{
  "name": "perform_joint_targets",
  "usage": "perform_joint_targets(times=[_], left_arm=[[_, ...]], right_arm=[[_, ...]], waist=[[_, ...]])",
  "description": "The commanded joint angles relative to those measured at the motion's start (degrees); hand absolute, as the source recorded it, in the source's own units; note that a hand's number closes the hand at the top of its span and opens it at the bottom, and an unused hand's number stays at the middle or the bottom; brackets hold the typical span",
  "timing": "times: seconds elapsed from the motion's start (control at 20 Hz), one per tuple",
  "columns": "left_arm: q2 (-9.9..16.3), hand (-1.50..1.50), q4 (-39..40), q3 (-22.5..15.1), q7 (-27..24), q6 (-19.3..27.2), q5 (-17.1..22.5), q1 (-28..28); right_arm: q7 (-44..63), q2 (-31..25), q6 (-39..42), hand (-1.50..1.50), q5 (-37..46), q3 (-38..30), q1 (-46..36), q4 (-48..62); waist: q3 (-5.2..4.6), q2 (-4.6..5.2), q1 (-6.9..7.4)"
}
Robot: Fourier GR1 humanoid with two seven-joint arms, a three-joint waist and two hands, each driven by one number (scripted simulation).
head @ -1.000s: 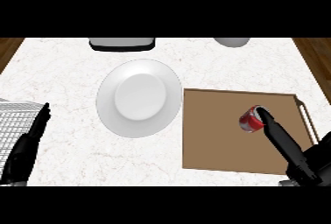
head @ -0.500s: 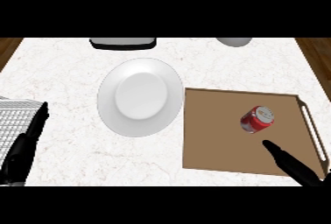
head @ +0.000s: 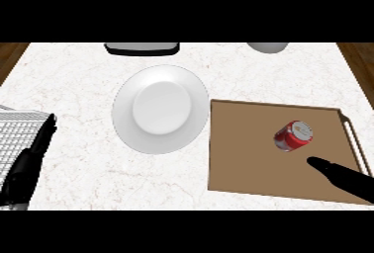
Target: Pick the can from the tray and place it in the plate
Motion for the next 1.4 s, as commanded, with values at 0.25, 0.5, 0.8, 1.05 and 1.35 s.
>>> perform_joint_targets(times=[0.25, 0.5, 0.8, 1.05, 1.35], left_arm=[[0.43, 0.00, 1.71, 2.43, -1.51, -3.11, 0.14, -0.02], [-0.62, 0.00, -2.12, 3.27, 2.35, -2.92, -1.15, 0.47], [-3.35, 0.00, 0.15, 4.63, 2.08, -3.11, -3.59, -0.15], [-5.92, 0.00, -1.80, 3.90, 0.50, -3.00, -6.64, 3.96], [-6.79, 0.00, -2.58, 7.14, 3.01, -5.79, -8.27, 1.60]], right_arm=[[12.53, -6.34, 14.85, -1.50, -8.26, 0.26, -6.82, 3.63], [6.09, -3.88, 15.91, -1.50, -11.63, -0.02, -10.10, 11.34], [2.72, 0.56, 16.40, -1.50, -10.52, 3.93, -11.37, 15.32], [-0.68, 1.64, 19.96, -1.50, -14.91, 1.00, -14.20, 20.70], [-1.38, 5.01, 21.34, -1.50, -11.91, 0.72, -15.80, 25.07]], waist=[[0.19, -0.13, -0.12], [0.27, -0.16, -0.30], [0.26, -0.13, -0.43], [0.27, -0.15, -0.29], [0.27, -0.18, -0.42]])
